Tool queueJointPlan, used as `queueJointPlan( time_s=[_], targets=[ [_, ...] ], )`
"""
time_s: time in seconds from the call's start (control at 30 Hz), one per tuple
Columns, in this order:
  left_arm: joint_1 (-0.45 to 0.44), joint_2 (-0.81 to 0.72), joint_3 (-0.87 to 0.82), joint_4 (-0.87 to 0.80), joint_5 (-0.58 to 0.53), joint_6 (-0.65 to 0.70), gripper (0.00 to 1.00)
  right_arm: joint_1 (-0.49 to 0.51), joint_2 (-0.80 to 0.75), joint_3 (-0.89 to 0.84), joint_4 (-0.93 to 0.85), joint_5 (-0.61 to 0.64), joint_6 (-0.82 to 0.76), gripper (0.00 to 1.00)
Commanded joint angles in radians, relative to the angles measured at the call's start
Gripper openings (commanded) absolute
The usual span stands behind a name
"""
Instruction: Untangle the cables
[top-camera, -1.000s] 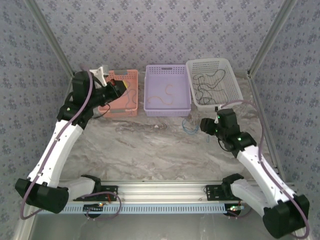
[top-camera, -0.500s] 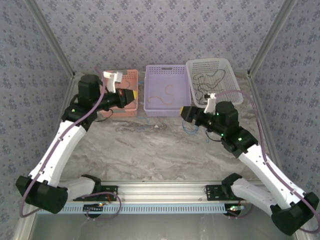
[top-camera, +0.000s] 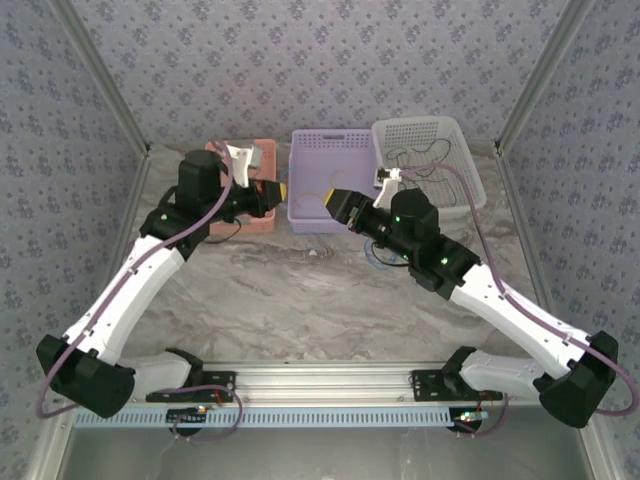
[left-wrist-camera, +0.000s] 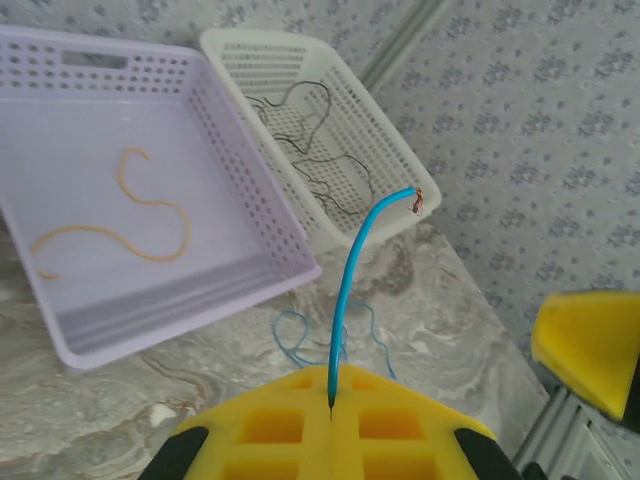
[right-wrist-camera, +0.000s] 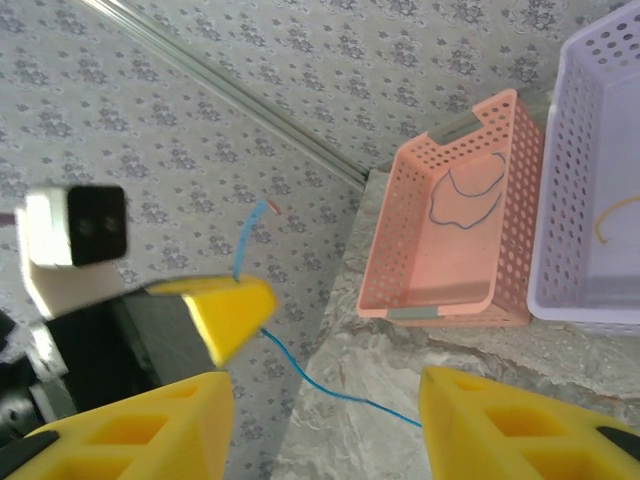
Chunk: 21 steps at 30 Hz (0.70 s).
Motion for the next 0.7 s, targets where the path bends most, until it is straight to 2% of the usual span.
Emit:
queueJointPlan(
  time_s=[0.0, 0.17, 0.3, 0.5, 0.67],
  targets=[
    [0.048, 0.006, 0.092, -0.072, -0.059, 0.045, 0.00, 0.020, -0.056, -0.042, 0.001, 0.069, -0.074, 0.54],
    [0.144, 0.053, 0.196, -0.184, -0.125, 0.075, 0.00, 0.047, -0.144, -0.095, -0.024, 0.062, -0.251, 0.58],
    [0.243, 0.112, 0.233, -0.189, -0.146, 0.073, 0.00, 0.057, -0.221, -0.122, -0.049, 0.045, -0.357, 0.59],
    [0.321, 0.222, 0.295, -0.168, -0.178, 0.082, 0.00, 0.058, -0.270, -0.120, -0.115, 0.054, -0.394, 0.59],
    [0.353, 0.301, 0.337, -0.149, -0.180, 0.096, 0.00, 0.066, -0.279, -0.138, -0.120, 0.040, -0.392, 0.59]
  ],
)
